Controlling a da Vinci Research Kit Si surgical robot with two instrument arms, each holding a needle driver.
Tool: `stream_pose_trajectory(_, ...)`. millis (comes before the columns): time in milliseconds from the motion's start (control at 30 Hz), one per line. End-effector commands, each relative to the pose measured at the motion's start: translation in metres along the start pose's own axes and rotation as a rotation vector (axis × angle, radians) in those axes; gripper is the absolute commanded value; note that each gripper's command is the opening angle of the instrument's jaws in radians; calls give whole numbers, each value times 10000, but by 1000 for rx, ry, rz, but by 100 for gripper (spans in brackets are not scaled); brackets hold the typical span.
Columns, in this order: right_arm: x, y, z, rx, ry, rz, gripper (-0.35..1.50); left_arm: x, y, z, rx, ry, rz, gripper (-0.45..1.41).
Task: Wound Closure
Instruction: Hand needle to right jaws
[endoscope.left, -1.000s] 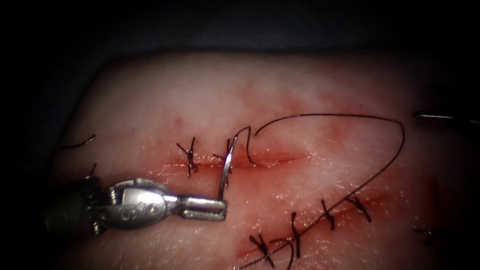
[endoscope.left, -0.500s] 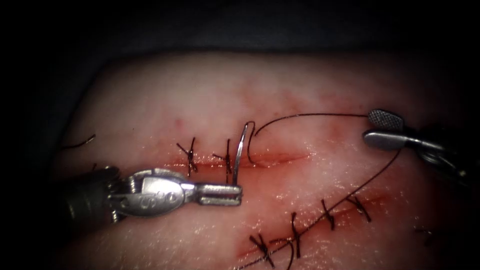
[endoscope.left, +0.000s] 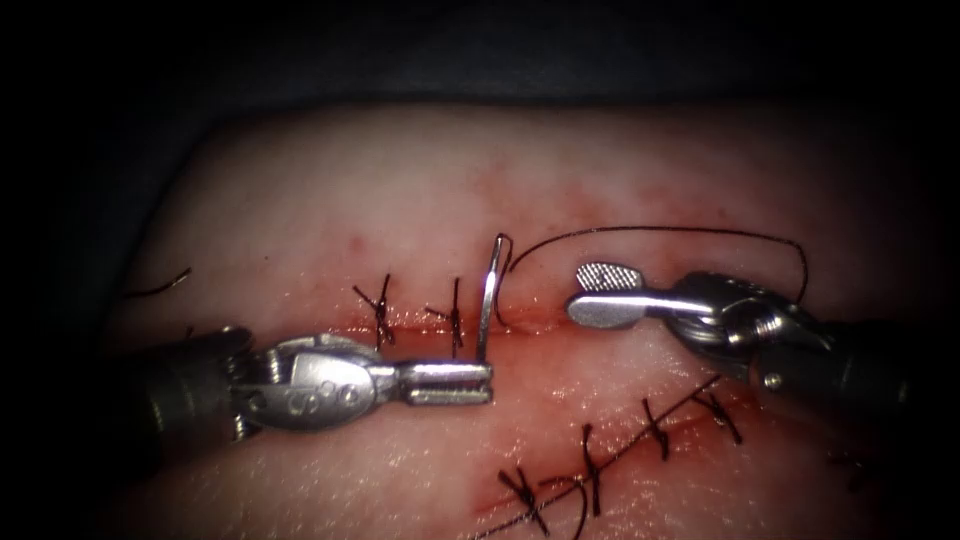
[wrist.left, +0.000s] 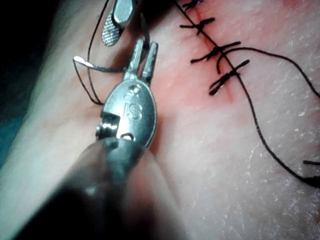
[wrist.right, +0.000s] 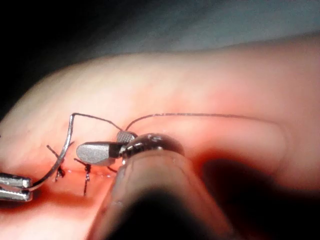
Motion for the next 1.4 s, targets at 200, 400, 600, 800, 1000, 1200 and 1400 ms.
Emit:
stream_pose_trajectory(200, 6, 9, 35, 39, -33, 107, 133, -7, -6, 9, -1, 15, 54, -45)
stream_pose_trajectory(400, 9, 16, 46, 57, -47, 171, 135, -10, -6, 12, -1, 19, 66, -45)
stream_pose_trajectory(600, 7, 14, 53, 70, -55, 176, 138, -11, -6, 16, -1, 22, 73, -45)
stream_pose_trajectory(800, 0, 8, 61, 93, -77, 171, 133, -15, -7, 19, 0, 24, 73, -45)
stream_pose_trajectory(1000, -10, 2, 67, 111, -90, 163, 131, -18, -7, 21, 0, 25, 74, -45)
stream_pose_trajectory(1200, -8, 7, 70, 105, -82, 163, 125, -15, -5, 21, -1, 26, 75, -45)
stream_pose_trajectory(1400, -6, 11, 74, 92, -68, 165, 113, -14, -3, 22, -3, 30, 77, -45)
